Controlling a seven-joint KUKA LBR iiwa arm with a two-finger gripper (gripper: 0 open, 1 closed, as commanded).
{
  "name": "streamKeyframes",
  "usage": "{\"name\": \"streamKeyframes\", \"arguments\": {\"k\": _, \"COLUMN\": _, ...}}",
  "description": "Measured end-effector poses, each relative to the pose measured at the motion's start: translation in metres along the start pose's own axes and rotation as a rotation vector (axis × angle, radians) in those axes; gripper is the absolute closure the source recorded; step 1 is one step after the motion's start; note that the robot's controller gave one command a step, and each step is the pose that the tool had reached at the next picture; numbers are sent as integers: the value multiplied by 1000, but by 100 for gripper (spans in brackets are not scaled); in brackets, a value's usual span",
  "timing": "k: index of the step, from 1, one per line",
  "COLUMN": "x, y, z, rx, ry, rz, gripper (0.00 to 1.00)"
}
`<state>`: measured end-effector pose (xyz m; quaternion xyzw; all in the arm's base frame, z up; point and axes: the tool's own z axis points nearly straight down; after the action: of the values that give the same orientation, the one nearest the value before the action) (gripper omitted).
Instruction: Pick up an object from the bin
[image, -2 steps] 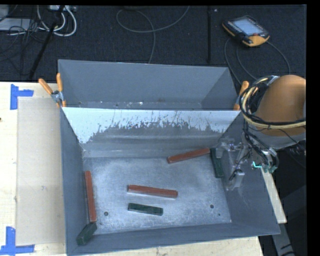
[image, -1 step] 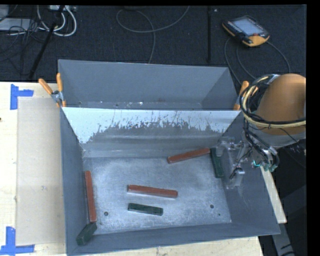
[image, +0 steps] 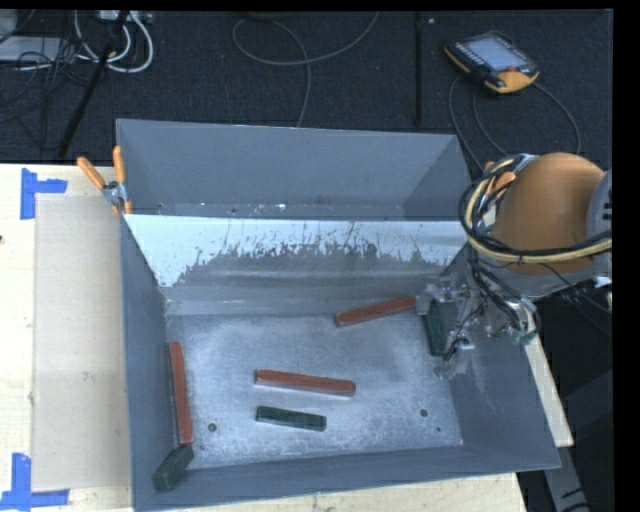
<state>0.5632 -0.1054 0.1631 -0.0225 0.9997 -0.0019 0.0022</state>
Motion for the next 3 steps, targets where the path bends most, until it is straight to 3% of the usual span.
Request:
{"name": "streamKeyframes", "arguments": {"k": 1, "x": -24, "y": 55, "z": 47, "rx": -4, "ry": 3, "rz": -79, "gripper": 0}}
{"name": "streamKeyframes", "arguments": {"k": 2, "x": -15, "y": 69, "z": 64, "rx": -7, "ry": 6, "rz": -252, "gripper": 0}}
{"name": "streamKeyframes", "arguments": {"k": 3, "x": -12, "y": 69, "z": 66, "rx": -6, "ry": 7, "rz": -325, "gripper": 0}}
